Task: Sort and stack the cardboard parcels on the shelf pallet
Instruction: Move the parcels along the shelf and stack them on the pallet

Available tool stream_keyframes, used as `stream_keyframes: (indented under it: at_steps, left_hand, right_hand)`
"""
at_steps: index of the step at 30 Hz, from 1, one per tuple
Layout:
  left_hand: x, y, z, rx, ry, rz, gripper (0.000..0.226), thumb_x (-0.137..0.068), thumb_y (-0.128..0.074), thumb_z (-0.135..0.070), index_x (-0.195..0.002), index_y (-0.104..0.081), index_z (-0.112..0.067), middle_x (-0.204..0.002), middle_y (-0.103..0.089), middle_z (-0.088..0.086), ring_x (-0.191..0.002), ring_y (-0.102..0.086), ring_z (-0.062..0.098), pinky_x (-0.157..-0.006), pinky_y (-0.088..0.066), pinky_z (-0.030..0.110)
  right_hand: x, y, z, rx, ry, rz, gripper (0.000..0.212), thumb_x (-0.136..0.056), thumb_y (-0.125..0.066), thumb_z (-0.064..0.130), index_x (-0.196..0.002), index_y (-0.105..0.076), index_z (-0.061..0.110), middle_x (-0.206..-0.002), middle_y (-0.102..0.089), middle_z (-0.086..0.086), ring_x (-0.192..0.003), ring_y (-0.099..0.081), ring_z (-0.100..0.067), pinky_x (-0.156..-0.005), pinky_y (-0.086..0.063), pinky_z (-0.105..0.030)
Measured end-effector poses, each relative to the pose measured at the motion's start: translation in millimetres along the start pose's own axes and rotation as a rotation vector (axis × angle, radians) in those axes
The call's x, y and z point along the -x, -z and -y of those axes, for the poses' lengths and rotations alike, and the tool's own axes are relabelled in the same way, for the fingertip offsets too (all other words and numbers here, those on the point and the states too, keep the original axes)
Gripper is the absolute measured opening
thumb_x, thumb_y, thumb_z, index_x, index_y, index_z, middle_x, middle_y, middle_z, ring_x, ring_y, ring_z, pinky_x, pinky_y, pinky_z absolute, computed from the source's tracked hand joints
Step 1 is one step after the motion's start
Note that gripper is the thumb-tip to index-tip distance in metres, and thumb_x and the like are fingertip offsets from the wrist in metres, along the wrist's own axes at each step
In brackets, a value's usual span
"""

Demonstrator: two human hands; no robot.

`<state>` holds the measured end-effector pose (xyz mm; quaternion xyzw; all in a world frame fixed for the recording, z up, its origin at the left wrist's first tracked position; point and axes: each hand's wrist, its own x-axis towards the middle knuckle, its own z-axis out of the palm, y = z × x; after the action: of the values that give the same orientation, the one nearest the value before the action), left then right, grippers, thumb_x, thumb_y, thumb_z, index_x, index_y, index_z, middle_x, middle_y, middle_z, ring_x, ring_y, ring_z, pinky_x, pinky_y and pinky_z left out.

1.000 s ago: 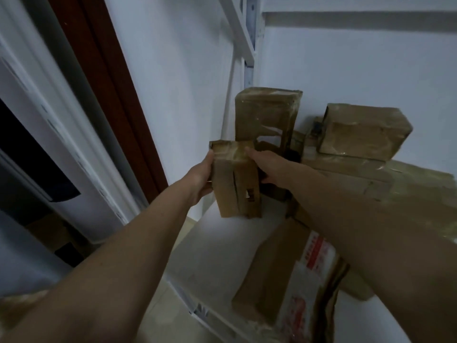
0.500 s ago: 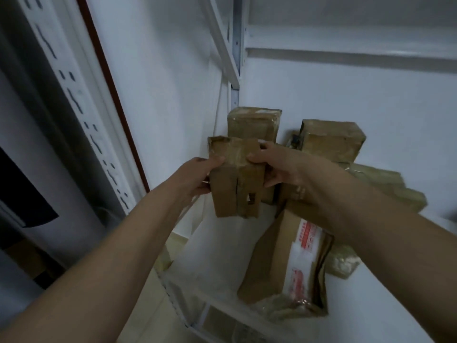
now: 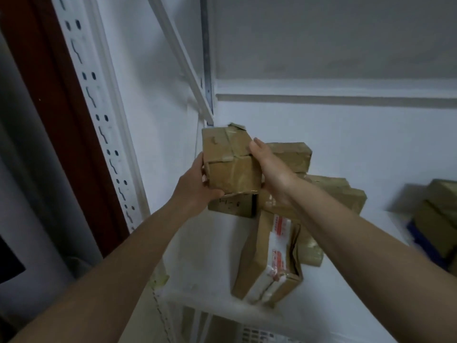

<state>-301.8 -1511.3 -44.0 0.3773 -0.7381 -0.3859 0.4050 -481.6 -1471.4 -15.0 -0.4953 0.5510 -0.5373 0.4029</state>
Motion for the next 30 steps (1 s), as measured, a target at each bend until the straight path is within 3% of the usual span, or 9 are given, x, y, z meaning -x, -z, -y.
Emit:
stream_keyframes:
  at_steps: [3,8,12,14,16,20,24,26,30]
  left_hand:
    - [6.9,-13.8,0.1,-0.003,-0.036,0.005,0.091,-0.069,-0.078,0.005,-0.142,-0.034,-0.028,-0.109,-0.054,-0.017,-0.113,-0.054,0.018,-0.085,-0.050,0.027]
    - [4.4,-29.2,-18.3,-0.017,-0.108,0.060,0.097,-0.070,-0.079,0.000,-0.148,-0.028,-0.029,-0.125,-0.055,-0.005,-0.119,-0.054,0.021,-0.100,-0.047,0.043]
    - [5.9,-57.2,-38.2,0.022,-0.136,0.159,0.100,-0.065,-0.087,-0.023,-0.145,-0.028,-0.034,-0.133,-0.053,-0.008,-0.122,-0.052,0.013,-0.104,-0.044,0.043]
    - [8.4,-77.8,-51.7,0.020,-0.141,0.199,0.100,-0.060,-0.086,-0.042,-0.143,-0.029,-0.038,-0.129,-0.054,-0.013,-0.119,-0.052,0.010,-0.099,-0.046,0.036]
    - [11.3,-102.0,-67.2,0.056,-0.126,0.238,0.093,-0.057,-0.077,-0.060,-0.137,-0.035,-0.042,-0.122,-0.054,-0.020,-0.114,-0.053,0.007,-0.091,-0.046,0.029]
    - [17.6,-161.1,-94.3,0.106,-0.036,0.314,0.086,-0.057,-0.048,-0.089,-0.135,-0.032,-0.056,-0.120,-0.050,-0.023,-0.109,-0.050,0.008,-0.093,-0.042,0.037]
    - [30.0,-230.9,-118.4,0.169,-0.027,0.345,0.059,-0.078,-0.042,-0.077,-0.131,-0.042,-0.051,-0.098,-0.057,-0.042,-0.099,-0.054,-0.007,-0.085,-0.043,0.023]
    - [37.6,-265.3,-131.3,0.183,-0.012,0.397,0.061,-0.078,-0.042,-0.077,-0.130,-0.046,-0.044,-0.111,-0.059,-0.029,-0.107,-0.057,0.002,-0.097,-0.045,0.034]
    - [55.1,-330.6,-157.2,0.198,-0.002,0.468,0.052,-0.071,-0.044,-0.084,-0.109,-0.050,-0.050,-0.107,-0.060,-0.027,-0.108,-0.059,0.008,-0.093,-0.046,0.033]
  right_hand:
    - [10.2,5.3,-8.8,0.026,-0.007,-0.097,0.058,-0.097,-0.039,0.050,-0.149,-0.024,0.030,-0.149,-0.036,0.001,-0.133,-0.040,-0.023,-0.110,-0.034,-0.047]
    - [27.7,23.7,-3.6,-0.003,0.008,-0.206,0.050,-0.096,-0.041,0.044,-0.143,-0.038,0.026,-0.140,-0.046,-0.002,-0.124,-0.048,-0.022,-0.104,-0.041,-0.048]
    - [51.4,51.6,3.7,-0.023,0.037,-0.267,0.029,-0.097,-0.041,0.035,-0.123,-0.048,0.026,-0.122,-0.057,-0.001,-0.110,-0.055,-0.022,-0.094,-0.047,-0.042]
    - [65.6,71.9,4.8,-0.018,0.033,-0.304,0.031,-0.098,-0.039,0.034,-0.127,-0.047,0.026,-0.123,-0.056,-0.003,-0.109,-0.056,-0.021,-0.094,-0.048,-0.043]
    - [79.8,96.5,4.3,-0.017,0.019,-0.344,0.037,-0.098,-0.038,0.032,-0.134,-0.044,0.023,-0.127,-0.054,-0.004,-0.110,-0.055,-0.022,-0.096,-0.048,-0.045]
    - [112.7,152.8,-1.7,-0.043,-0.021,-0.408,0.038,-0.098,-0.039,0.033,-0.134,-0.042,0.025,-0.125,-0.054,-0.003,-0.109,-0.056,-0.021,-0.089,-0.051,-0.045]
    - [154.1,217.5,-11.0,-0.037,-0.058,-0.502,0.032,-0.095,-0.041,0.030,-0.126,-0.047,0.029,-0.122,-0.057,0.001,-0.105,-0.058,-0.018,-0.083,-0.051,-0.037]
    - [175.8,249.9,-14.7,-0.047,-0.094,-0.547,0.034,-0.096,-0.042,0.029,-0.130,-0.047,0.026,-0.121,-0.059,-0.002,-0.106,-0.060,-0.022,-0.088,-0.051,-0.041]
    - [223.8,309.7,-21.6,-0.045,-0.119,-0.621,0.025,-0.097,-0.041,0.026,-0.120,-0.052,0.024,-0.113,-0.062,-0.005,-0.098,-0.061,-0.022,-0.081,-0.051,-0.036]
